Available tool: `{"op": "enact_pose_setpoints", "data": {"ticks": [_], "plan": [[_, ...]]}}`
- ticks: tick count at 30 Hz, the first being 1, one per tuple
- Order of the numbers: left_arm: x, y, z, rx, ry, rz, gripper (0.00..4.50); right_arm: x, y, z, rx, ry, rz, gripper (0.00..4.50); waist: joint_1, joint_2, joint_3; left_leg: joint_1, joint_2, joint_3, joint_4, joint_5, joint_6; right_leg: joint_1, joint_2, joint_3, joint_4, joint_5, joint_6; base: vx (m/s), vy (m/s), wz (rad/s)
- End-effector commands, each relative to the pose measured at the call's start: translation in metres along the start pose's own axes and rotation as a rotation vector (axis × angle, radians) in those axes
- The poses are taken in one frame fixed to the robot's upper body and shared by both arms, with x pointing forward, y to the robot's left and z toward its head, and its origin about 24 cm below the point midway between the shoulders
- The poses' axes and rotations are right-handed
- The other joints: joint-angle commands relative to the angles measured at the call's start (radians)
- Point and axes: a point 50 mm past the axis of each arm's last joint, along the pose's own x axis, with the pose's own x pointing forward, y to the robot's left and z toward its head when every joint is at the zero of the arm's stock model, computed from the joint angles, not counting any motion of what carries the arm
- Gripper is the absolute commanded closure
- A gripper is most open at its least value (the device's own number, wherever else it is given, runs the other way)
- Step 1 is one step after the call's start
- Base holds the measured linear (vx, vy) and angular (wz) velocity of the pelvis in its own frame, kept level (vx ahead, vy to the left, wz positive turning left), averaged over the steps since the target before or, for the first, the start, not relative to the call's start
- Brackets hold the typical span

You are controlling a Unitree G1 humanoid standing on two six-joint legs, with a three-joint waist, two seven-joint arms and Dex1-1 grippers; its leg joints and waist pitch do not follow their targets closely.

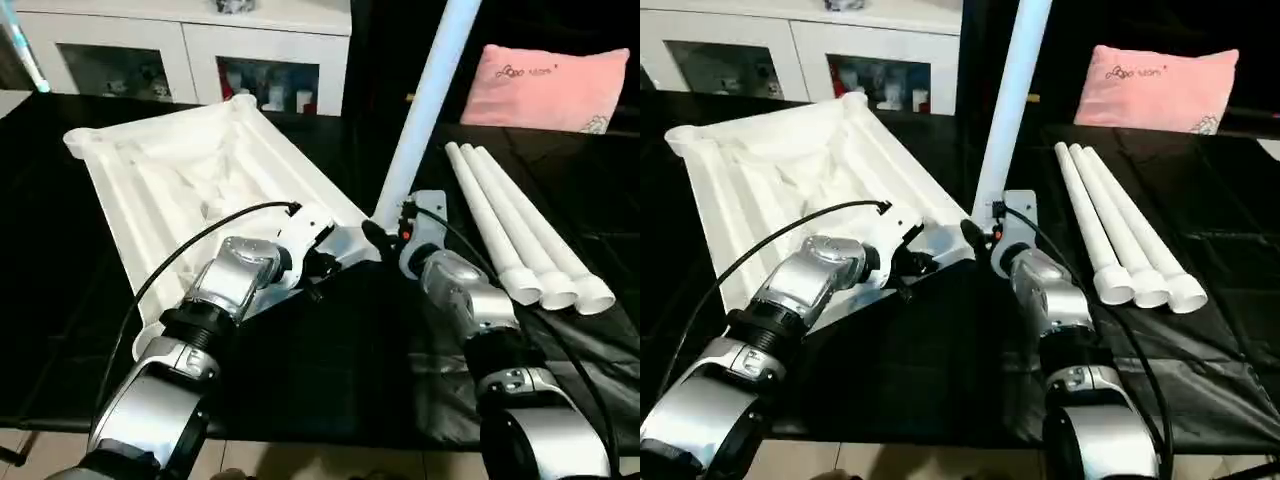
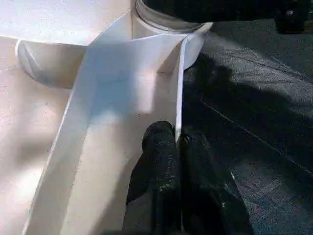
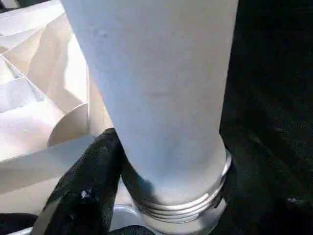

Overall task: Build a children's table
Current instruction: Rotate leg to tighten

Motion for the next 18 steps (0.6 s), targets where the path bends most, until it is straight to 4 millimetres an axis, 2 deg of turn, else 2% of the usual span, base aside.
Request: {"op": "enact_pose_setpoints", "data": {"ticks": [1,5,8,10,17,18], "plan": [[0.006,-0.016,0.030,0.084,-0.096,-0.068,4.50,0.007,0.029,-0.023,0.032,0.093,0.120,0.92,0.009,0.003,-0.070,0.008,0.047,-0.014,-0.059,-0.107,0.065,0.065,-0.094,0.056,-0.078,-0.060,-0.241,0.000,0.000,0.00],[0.001,-0.010,0.024,0.091,-0.083,-0.054,4.50,0.003,0.021,-0.021,-0.007,0.066,0.116,0.52,0.010,0.004,-0.071,0.008,0.049,-0.014,-0.060,-0.106,0.057,0.065,-0.093,0.057,-0.076,-0.057,-0.237,0.000,0.000,0.00],[-0.007,-0.001,0.013,0.118,-0.058,-0.050,4.50,-0.008,0.011,-0.017,-0.056,0.032,0.190,0.29,0.013,0.001,-0.071,0.006,0.047,-0.013,-0.058,-0.093,0.071,0.068,-0.092,0.058,-0.074,-0.029,-0.234,0.000,0.000,0.00],[-0.012,0.004,0.007,0.143,-0.054,-0.063,4.50,-0.017,0.002,-0.013,-0.078,0.001,0.232,0.08,0.015,0.003,-0.072,0.006,0.048,-0.014,-0.058,-0.084,0.084,0.067,-0.091,0.057,-0.072,-0.002,-0.237,0.000,0.000,0.00],[-0.032,0.014,-0.016,0.168,0.001,-0.137,4.50,-0.050,-0.026,-0.010,-0.194,0.007,0.397,0.08,0.019,0.003,-0.066,0.007,0.051,-0.014,-0.060,-0.143,0.069,0.066,-0.094,0.057,-0.083,-0.105,-0.222,0.000,0.000,0.00],[-0.038,0.015,-0.023,0.186,0.023,-0.178,4.50,-0.059,-0.032,-0.009,-0.222,0.016,0.452,0.08,0.020,0.002,-0.065,0.007,0.051,-0.015,-0.061,-0.146,0.066,0.065,-0.093,0.057,-0.084,-0.120,-0.220,0.000,0.000,0.00]]}}
